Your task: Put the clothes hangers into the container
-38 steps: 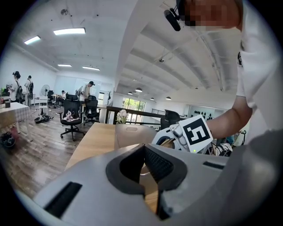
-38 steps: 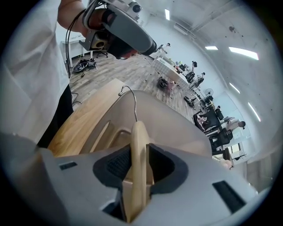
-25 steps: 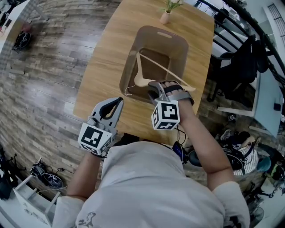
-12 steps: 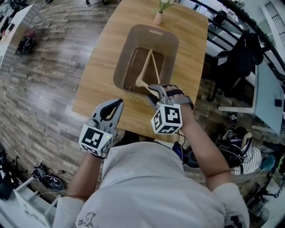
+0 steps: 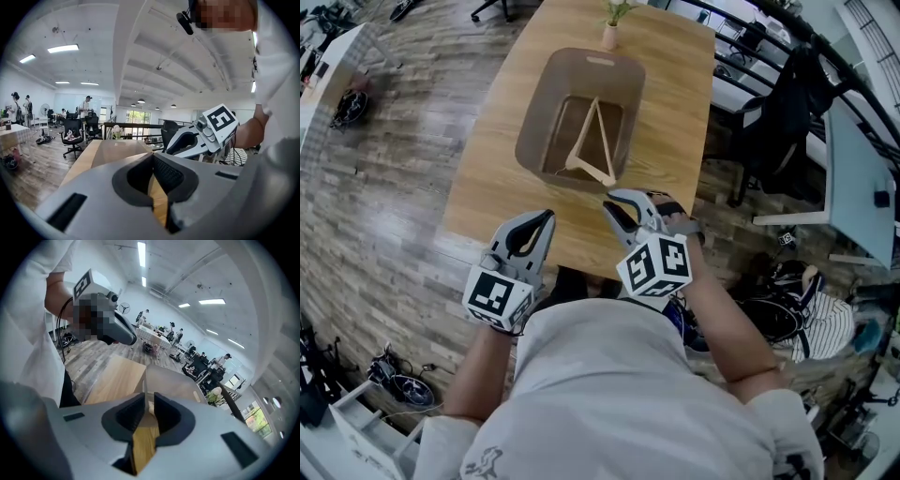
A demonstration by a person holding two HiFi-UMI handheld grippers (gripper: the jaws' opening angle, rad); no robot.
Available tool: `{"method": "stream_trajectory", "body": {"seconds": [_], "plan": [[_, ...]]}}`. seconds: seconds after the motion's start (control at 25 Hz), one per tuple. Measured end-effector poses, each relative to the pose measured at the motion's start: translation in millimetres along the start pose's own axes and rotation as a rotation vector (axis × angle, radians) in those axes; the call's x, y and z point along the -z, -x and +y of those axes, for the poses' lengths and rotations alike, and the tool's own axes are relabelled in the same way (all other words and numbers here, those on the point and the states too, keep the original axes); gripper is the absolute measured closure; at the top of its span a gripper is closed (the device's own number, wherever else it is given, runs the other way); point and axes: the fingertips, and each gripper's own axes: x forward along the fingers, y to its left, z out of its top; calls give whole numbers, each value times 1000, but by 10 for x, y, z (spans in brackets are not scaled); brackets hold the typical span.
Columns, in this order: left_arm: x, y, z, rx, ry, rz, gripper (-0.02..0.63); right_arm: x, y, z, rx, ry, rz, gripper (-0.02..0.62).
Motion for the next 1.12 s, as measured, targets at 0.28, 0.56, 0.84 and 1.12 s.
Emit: {"method": "stream_trajectory", "body": {"seconds": [0.28, 0.56, 0.84, 1.12], "plan": [[-26, 74, -402, -17, -8, -16, 600, -18, 516, 78, 53, -137, -136, 566], [-30, 204, -763, -38, -23, -37, 600, 36, 924, 232, 76, -218, -221, 589], [-72, 374, -990, -51, -29, -45, 600, 25, 1244, 317, 94, -290, -291, 589], [-67, 548, -1052, -48, -32, -36, 600, -42, 1401, 437, 96, -345, -340, 589]]}}
